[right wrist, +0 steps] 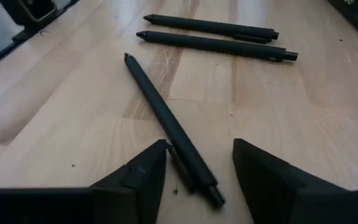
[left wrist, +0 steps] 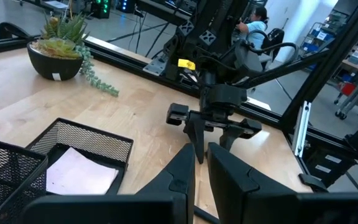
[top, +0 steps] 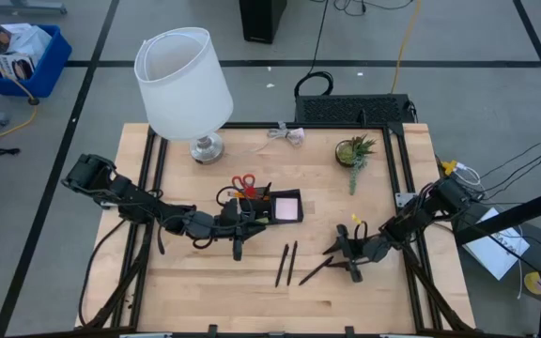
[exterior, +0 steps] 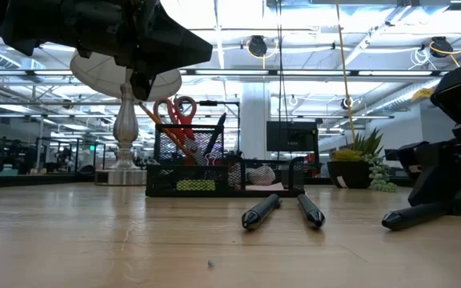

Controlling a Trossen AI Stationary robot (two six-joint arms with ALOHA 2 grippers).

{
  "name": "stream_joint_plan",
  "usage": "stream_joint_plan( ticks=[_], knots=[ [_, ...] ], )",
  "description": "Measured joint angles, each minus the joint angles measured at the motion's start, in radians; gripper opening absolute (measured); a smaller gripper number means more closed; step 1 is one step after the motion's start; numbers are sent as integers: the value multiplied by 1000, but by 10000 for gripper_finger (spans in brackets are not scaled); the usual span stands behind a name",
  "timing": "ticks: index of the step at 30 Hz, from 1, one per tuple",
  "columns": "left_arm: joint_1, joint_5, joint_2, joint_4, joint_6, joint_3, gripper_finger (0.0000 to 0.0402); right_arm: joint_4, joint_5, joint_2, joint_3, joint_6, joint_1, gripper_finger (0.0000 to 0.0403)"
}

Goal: Pick and place office supplies into organizer
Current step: Put the black pen into the black desk organizer

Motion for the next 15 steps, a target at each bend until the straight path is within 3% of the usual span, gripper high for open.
stream_joint_plan(
  ticks=[12,15],
  knots=[
    [0,5,0,0,-3,0,47,3,-30,3,-22,13,-2,51],
    [0,6,0,0,-4,0,47,3,-101,5,-23,16,5,27]
  ],
)
